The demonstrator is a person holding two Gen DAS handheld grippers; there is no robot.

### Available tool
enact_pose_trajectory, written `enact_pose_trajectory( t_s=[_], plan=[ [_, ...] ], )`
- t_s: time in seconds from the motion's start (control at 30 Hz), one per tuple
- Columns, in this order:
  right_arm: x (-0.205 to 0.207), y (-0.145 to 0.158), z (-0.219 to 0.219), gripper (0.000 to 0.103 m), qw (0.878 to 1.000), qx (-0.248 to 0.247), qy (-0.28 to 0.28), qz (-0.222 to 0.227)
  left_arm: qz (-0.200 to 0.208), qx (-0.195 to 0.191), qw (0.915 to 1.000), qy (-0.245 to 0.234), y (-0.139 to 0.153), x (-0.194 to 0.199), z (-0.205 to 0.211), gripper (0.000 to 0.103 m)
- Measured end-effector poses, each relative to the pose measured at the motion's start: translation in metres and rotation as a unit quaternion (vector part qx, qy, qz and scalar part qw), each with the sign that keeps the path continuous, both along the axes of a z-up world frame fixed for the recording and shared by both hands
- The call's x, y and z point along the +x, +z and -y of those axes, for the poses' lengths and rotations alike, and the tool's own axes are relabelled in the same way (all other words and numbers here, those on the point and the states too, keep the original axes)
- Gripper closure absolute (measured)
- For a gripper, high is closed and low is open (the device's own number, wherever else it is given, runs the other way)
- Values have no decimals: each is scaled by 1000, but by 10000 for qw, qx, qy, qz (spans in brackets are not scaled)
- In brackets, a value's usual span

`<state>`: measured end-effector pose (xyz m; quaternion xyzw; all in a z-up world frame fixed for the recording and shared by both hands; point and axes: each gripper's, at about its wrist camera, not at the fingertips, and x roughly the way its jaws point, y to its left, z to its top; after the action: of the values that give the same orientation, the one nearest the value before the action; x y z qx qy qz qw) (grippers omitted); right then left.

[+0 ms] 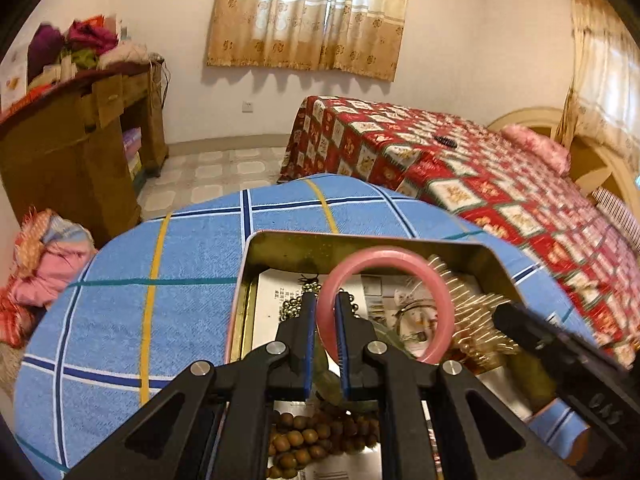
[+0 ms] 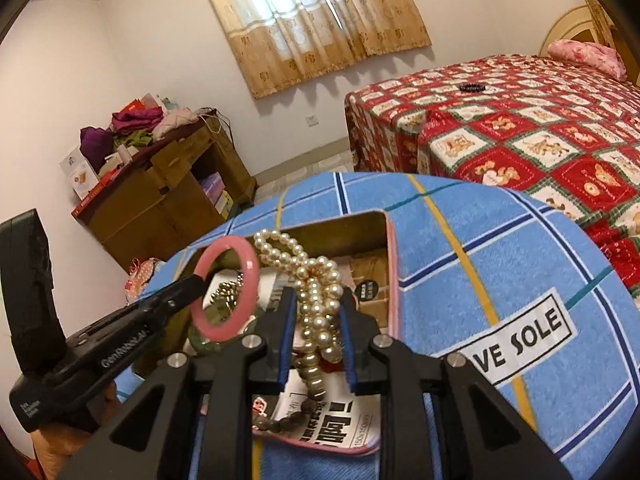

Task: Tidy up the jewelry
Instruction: 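Carry the pink bangle and pearl necklace into the tin and release both, then move both open grippers back to the gold wristwatch and small ring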

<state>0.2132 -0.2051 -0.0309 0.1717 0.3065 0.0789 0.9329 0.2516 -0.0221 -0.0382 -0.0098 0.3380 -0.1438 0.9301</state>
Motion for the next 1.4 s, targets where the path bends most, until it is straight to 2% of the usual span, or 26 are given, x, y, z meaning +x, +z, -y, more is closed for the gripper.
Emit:
enact_pose_trajectory(
  t_s=[0.07,0.13,0.2,0.27,0.3,0.47,0.6,0.77,0.87,1.0,1.1,1.2,1.27,1.4],
  plan=[
    [-1,0,-1,74,10000,-17,33,19,62,58,10000,1,-1,0,1,94],
    [-3,2,-1,64,10000,-11,24,76,80,-58,9999,-114,1,0,-1,94],
    [-8,7,1,47,9997,0,-72,237,102,-41,9999,-116,4,-2,-2,85],
    [-14,12,5,46,9988,17,-208,437,68,-23,9999,-101,8,-3,-2,49],
    [-17,14,9,46,9983,77,-282,513,102,-57,9999,-35,12,-6,-5,44],
    [-27,23,29,45,9944,161,-775,697,180,-230,9996,63,29,-30,-19,43],
    [-43,28,39,45,9946,273,-918,393,13,-245,9996,159,29,-60,-42,43],
    [-80,24,38,45,9960,-109,-886,-51,-107,-202,9994,254,21,-97,-59,43],
    [-102,12,44,45,9946,-94,-961,-380,-209,-226,9991,298,14,-121,-67,43],
    [-128,0,45,46,9934,-80,-982,-595,-345,-269,9986,308,4,-148,-71,43],
    [-141,-6,40,46,9939,-129,-891,-636,-366,-122,9987,323,0,-161,-68,43],
    [-150,-10,32,46,9939,-352,-846,-614,-367,-89,9987,343,-3,-172,-68,43],
    [-152,-14,29,49,9937,-449,-808,-632,-398,-103,9984,380,-7,-176,-69,43],
    [-154,-22,24,68,9933,-515,-716,-750,-428,-34,9980,468,-12,-181,-70,43]
  ],
)
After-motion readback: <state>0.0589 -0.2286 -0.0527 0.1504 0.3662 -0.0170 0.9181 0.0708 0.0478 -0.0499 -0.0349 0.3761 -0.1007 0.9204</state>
